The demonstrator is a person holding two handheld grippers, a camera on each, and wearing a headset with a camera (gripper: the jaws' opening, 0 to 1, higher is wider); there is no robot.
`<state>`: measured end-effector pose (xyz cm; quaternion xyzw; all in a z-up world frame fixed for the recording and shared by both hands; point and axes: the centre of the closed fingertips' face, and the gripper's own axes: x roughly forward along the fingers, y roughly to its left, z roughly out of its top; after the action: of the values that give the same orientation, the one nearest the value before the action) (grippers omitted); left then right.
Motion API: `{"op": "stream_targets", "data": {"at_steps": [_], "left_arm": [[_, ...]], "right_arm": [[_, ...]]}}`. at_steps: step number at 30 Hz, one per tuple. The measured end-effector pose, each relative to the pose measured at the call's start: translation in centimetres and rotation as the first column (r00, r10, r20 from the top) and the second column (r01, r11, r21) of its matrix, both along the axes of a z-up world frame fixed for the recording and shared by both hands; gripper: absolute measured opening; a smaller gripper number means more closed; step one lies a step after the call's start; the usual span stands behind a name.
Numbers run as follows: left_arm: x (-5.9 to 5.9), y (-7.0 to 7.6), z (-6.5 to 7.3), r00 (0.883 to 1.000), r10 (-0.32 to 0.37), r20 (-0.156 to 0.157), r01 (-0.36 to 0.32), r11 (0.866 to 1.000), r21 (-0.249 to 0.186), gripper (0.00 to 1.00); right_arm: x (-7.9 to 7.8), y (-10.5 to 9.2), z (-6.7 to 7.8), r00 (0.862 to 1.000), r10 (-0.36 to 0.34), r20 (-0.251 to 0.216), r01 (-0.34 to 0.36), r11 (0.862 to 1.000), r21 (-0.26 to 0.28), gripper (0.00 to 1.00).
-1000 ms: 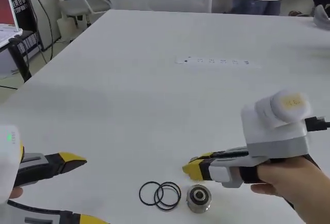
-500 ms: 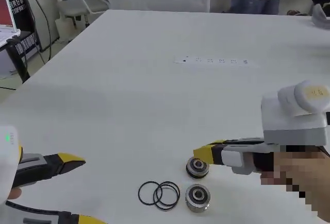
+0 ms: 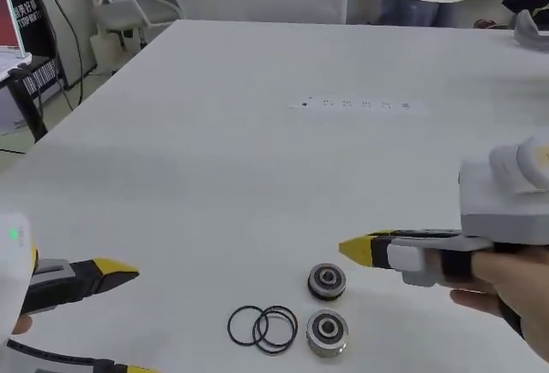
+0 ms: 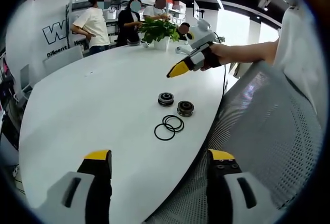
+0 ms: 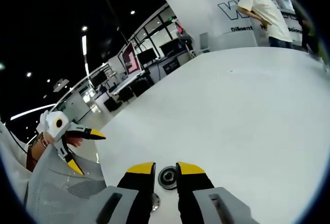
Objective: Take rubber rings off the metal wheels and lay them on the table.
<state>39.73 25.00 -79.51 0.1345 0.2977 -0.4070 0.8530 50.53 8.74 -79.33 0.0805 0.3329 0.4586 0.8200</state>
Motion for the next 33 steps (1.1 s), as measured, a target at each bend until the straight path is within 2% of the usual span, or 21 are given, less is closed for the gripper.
{"op": "stream_targets", "data": {"at_steps": [4,10,15,19,23,28,33], "left_arm": [[0.0,-0.4,0.5,1.0,-0.006,0.0,0.006,1.0,-0.019,0.78],[0.4,-0.4,1.1,1.0,-0.019,0.006,0.019,1.0,-0.004,0.78],[1.3,-0.2,1.9,1.0,-0.015,0.008,0.015,1.0,0.02,0.8],[1.9,-0.6,2.8,0.999,-0.034,0.031,0.033,0.999,0.019,0.8],[2.7,-1.0,3.5,0.997,-0.052,0.05,0.051,0.999,0.02,0.8],[3.7,-1.7,4.5,0.992,-0.096,0.076,0.093,0.995,0.044,0.8],[5.1,-2.5,5.7,0.984,-0.133,0.115,0.126,0.99,0.065,0.8]], "right_arm": [[0.1,-0.5,-0.2,1.0,-0.005,0.013,0.005,1.0,-0.009,0.19],[0.1,-0.8,-0.5,1.0,-0.002,0.022,0.002,1.0,-0.029,0.24],[-0.1,-1.1,-1.2,0.999,0.021,0.038,-0.019,0.998,-0.06,0.29],[0.0,-1.2,-1.5,0.999,0.03,0.04,-0.027,0.997,-0.069,0.32],[0.1,-1.6,-2.1,0.998,0.038,0.042,-0.033,0.994,-0.1,0.33],[0.1,-1.7,-2.5,0.998,0.046,0.041,-0.041,0.993,-0.109,0.34],[0.1,-1.7,-2.7,0.997,0.06,0.057,-0.052,0.991,-0.124,0.34]]}}
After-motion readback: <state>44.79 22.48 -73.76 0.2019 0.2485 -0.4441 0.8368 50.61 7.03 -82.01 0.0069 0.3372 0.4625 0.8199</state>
